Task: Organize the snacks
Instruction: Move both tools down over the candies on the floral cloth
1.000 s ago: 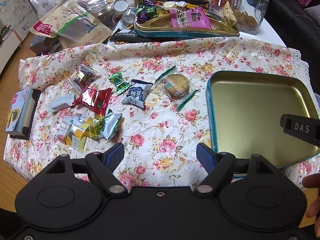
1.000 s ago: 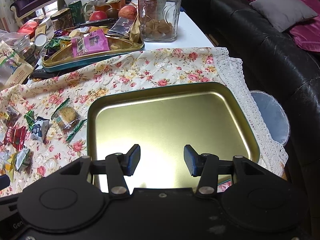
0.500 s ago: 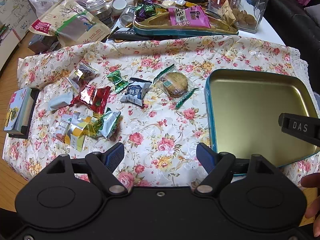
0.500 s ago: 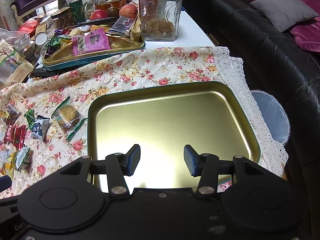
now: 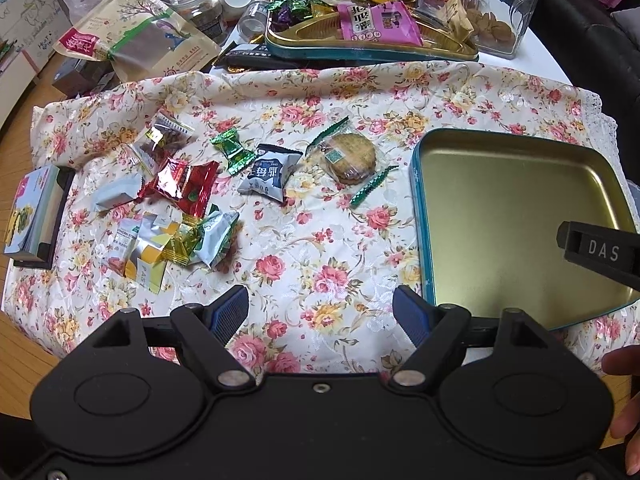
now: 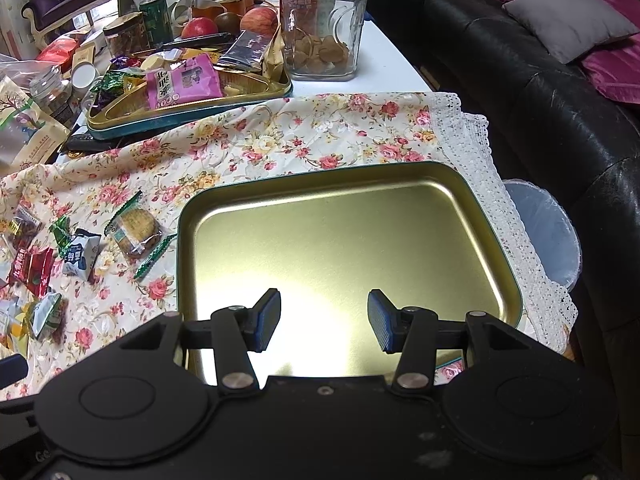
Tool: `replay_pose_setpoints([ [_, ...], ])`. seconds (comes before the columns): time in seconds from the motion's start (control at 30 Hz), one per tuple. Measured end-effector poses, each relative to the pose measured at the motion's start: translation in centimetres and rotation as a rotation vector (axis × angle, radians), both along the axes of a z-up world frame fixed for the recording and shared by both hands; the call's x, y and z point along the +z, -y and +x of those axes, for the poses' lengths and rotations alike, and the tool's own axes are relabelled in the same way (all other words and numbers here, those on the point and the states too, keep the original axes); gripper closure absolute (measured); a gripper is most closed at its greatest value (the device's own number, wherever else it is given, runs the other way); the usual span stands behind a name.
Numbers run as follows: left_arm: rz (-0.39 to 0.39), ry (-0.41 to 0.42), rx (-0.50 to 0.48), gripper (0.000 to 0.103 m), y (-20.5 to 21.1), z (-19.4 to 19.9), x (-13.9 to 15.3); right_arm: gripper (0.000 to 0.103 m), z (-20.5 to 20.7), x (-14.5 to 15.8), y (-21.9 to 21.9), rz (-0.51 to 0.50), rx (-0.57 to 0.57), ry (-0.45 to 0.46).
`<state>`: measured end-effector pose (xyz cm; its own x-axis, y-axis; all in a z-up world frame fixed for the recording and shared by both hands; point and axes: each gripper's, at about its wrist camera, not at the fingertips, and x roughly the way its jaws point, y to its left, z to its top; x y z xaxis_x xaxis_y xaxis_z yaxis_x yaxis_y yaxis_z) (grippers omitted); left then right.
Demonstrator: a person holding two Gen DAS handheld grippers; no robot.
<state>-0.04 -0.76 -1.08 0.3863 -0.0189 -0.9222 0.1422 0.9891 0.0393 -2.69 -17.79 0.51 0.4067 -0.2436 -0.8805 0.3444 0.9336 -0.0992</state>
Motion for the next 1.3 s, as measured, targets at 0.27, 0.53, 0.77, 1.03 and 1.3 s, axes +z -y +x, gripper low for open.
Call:
replay_pose_setpoints([
  [0.27, -0.007, -0.023, 0.026, 0.023, -0.6, 0.2, -0.3, 0.054, 0.2, 0.3, -0.4, 0.009, 0.004, 0.005],
  [0.53, -0.056, -0.019, 0.078, 0.024, -2.9, 1.1, 0.1, 0.054, 0.7, 0.9, -1.7, 0.049, 0.011, 0.031],
  [0.77, -0.105, 0.098, 0.303, 0.024, -9.6, 3.5, 3.2, 0.053, 1.9, 2.8, -3.9, 0.118, 0.021, 0.133],
  [1.03, -0.082, 0.164, 0.515, 0.023, -18.1, 6.9, 6.9, 0.053, 4.6, 4.6, -8.9, 0.209, 0.195, 0.144],
  [1.3, -0.017, 0.207, 0.496, 0.023, -21.5, 10.4, 8.8, 0.052, 9.3, 4.4, -13.6, 0.289, 0.292, 0.083],
])
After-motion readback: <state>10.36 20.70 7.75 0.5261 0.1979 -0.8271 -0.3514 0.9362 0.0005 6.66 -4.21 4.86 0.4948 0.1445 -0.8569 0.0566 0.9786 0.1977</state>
